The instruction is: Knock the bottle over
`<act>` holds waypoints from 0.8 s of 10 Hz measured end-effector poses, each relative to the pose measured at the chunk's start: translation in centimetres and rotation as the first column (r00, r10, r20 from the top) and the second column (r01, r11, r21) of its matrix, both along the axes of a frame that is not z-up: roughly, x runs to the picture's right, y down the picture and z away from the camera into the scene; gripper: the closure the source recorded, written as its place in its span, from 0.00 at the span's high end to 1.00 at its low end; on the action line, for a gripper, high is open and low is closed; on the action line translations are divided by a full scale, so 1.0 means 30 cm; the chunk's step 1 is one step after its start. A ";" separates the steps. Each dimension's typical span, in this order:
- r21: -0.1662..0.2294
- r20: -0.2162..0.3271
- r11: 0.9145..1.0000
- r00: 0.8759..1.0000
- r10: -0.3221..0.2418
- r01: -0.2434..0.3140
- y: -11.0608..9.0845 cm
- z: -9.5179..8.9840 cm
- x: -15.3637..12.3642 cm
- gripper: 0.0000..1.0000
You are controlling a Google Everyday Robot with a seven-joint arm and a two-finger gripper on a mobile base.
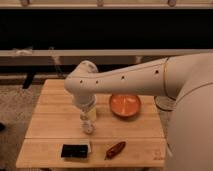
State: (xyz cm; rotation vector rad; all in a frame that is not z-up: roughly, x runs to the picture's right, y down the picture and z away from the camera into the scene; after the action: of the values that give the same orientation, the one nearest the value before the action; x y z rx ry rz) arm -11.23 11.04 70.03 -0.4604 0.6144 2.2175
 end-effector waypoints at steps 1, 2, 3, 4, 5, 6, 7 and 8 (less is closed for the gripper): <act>0.000 0.018 1.000 1.000 -0.009 0.009 0.000 0.018 -0.026 0.80; 0.004 0.034 1.000 0.999 -0.019 0.019 -0.002 0.033 -0.053 0.80; 0.004 0.046 1.000 0.999 -0.024 0.024 -0.002 0.044 -0.076 0.80; 0.006 0.053 1.000 0.998 -0.030 0.030 -0.006 0.057 -0.094 0.80; 0.009 0.067 0.999 0.997 -0.036 0.035 -0.011 0.070 -0.125 0.80; 0.012 0.081 0.999 0.996 -0.045 0.044 -0.017 0.078 -0.159 0.80; 0.014 0.095 0.999 0.994 -0.050 0.049 -0.022 0.081 -0.187 0.80; 0.018 0.107 0.998 0.993 -0.057 0.055 -0.031 0.084 -0.215 0.80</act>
State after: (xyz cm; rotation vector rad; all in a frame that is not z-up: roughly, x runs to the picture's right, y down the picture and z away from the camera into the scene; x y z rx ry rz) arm -17.67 10.12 72.57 -0.5448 0.5473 2.1276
